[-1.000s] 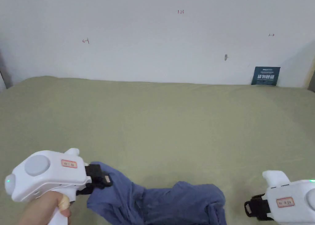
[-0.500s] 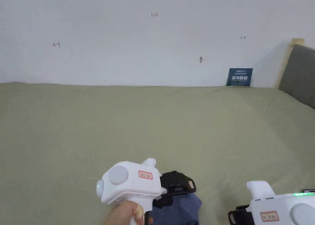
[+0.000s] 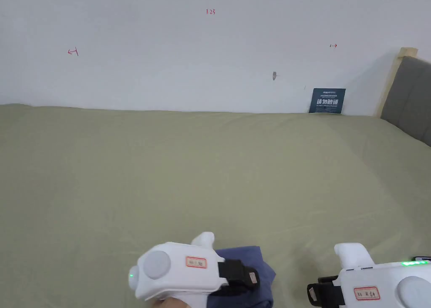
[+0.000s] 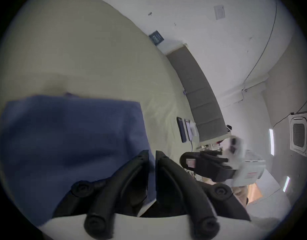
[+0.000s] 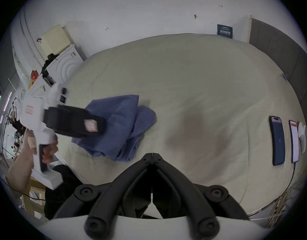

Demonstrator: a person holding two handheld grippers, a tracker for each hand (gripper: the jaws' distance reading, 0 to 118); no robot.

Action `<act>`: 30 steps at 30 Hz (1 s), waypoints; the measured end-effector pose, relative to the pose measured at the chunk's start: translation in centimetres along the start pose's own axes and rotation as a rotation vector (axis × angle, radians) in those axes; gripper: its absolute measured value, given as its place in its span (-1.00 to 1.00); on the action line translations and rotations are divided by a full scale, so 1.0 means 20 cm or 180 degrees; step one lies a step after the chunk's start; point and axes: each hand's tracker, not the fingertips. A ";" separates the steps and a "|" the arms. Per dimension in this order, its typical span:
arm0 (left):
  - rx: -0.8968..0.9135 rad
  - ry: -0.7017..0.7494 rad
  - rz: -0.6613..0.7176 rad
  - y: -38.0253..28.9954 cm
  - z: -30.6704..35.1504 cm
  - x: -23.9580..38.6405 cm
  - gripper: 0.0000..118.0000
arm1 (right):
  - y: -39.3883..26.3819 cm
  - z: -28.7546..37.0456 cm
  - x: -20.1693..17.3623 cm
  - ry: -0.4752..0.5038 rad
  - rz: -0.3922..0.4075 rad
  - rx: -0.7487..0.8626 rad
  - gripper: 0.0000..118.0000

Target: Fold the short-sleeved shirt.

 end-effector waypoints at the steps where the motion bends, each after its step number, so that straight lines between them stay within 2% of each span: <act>1: -0.0132 0.0113 0.0036 -0.01 -0.09 -0.02 -0.85 | 0.00 0.00 0.00 0.0001 -0.0012 0.0004 -1.00; 3: -0.0313 0.0393 0.0328 -0.06 -0.23 -0.09 -0.98 | -0.01 0.01 0.00 -0.0019 -0.0035 0.0008 -1.00; 5: -0.0100 -0.0189 0.0575 -0.11 -0.27 -0.14 -0.99 | -0.02 0.02 0.00 -0.0020 -0.0060 0.0014 -1.00; 8: -0.0133 0.0070 0.0277 -0.11 -0.24 -0.05 -0.99 | 0.00 0.01 0.01 -0.0031 -0.0112 -0.0013 -1.00; 11: -0.0205 -0.0020 0.0264 -0.06 -0.06 0.00 -0.99 | 0.06 -0.02 -0.02 -0.0049 -0.0138 -0.0034 -1.00; 14: 0.0185 -0.0112 -0.0010 0.02 0.27 0.02 -0.99 | 0.14 -0.07 -0.08 0.0205 -0.0188 0.0004 -1.00; 20: 0.0578 0.0703 0.0105 0.07 0.80 -0.25 -0.99 | 0.31 -0.34 -0.26 0.0603 -0.0231 -0.0341 -1.00; 23: 0.0639 0.0734 0.0340 -0.01 0.86 -0.39 -0.99 | 0.34 -0.53 -0.31 0.0577 -0.0205 -0.0579 -1.00; 25: 0.0630 0.0564 0.0553 -0.06 0.84 -0.48 -0.99 | 0.29 -0.67 -0.27 0.0306 -0.0300 -0.0963 -1.00; 27: 0.0581 0.0404 0.0574 -0.08 0.81 -0.52 -0.97 | 0.25 -0.67 -0.21 0.0551 -0.0588 -0.0670 -1.00; 28: 0.0540 0.0433 0.0499 -0.08 0.79 -0.53 -0.74 | 0.24 -0.65 -0.20 0.0571 -0.0669 -0.0630 -1.00; 29: 0.0429 0.0471 0.0381 -0.07 0.76 -0.52 -0.28 | 0.24 -0.65 -0.20 0.0538 -0.0555 -0.0689 -1.00; 30: 0.0313 0.0443 0.0310 -0.05 0.73 -0.53 0.31 | 0.24 -0.64 -0.21 0.0544 -0.0454 -0.0674 -1.00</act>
